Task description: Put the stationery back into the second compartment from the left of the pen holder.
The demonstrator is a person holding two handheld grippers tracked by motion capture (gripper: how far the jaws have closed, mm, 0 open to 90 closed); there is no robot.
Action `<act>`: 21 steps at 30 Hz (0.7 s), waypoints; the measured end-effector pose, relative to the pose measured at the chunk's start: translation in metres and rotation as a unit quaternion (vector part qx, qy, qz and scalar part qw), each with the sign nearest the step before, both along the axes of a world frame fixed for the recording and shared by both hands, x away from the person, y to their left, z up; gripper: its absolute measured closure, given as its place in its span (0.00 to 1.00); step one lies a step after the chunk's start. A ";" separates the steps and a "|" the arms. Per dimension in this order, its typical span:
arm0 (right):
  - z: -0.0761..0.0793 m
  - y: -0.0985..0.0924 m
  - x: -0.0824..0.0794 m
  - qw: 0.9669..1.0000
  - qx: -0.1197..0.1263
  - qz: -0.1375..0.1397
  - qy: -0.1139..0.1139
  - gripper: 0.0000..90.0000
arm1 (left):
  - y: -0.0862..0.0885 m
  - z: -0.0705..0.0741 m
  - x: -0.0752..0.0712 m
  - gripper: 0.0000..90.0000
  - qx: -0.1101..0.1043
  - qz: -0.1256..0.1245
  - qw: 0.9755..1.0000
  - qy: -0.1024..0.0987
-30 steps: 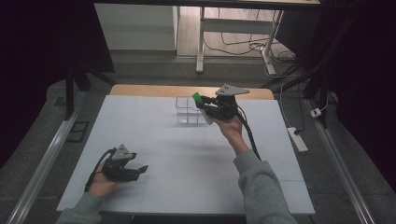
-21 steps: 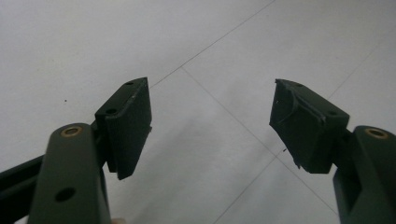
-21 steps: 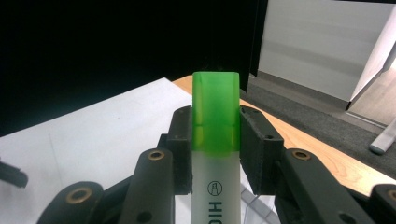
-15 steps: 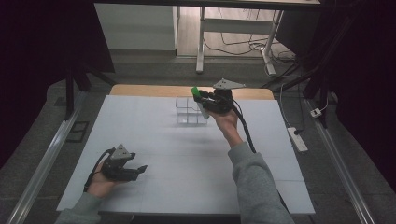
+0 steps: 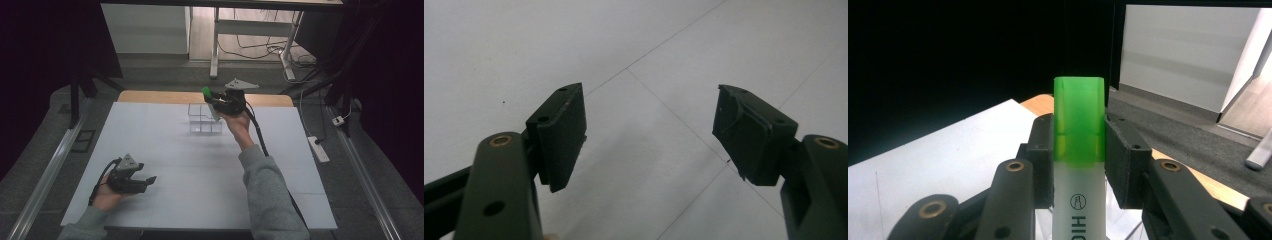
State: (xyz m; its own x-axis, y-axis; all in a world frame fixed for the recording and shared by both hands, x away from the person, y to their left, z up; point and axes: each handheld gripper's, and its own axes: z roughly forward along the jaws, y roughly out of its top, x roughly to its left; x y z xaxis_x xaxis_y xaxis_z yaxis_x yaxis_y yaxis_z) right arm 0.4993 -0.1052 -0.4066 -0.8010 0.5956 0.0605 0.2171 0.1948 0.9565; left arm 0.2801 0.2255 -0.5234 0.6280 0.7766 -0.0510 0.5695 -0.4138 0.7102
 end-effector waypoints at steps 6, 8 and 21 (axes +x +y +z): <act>-0.001 0.005 0.006 1.000 0.003 0.000 0.000 0.74 | -0.001 -0.001 0.001 0.33 0.003 -0.004 1.000 0.001; -0.002 0.007 0.008 1.000 0.004 0.000 -0.001 0.74 | 0.000 -0.001 0.001 0.33 0.002 -0.004 1.000 0.001; -0.010 0.022 0.030 1.000 0.016 -0.011 -0.005 0.74 | 0.002 -0.003 0.002 0.32 -0.001 0.001 1.000 0.003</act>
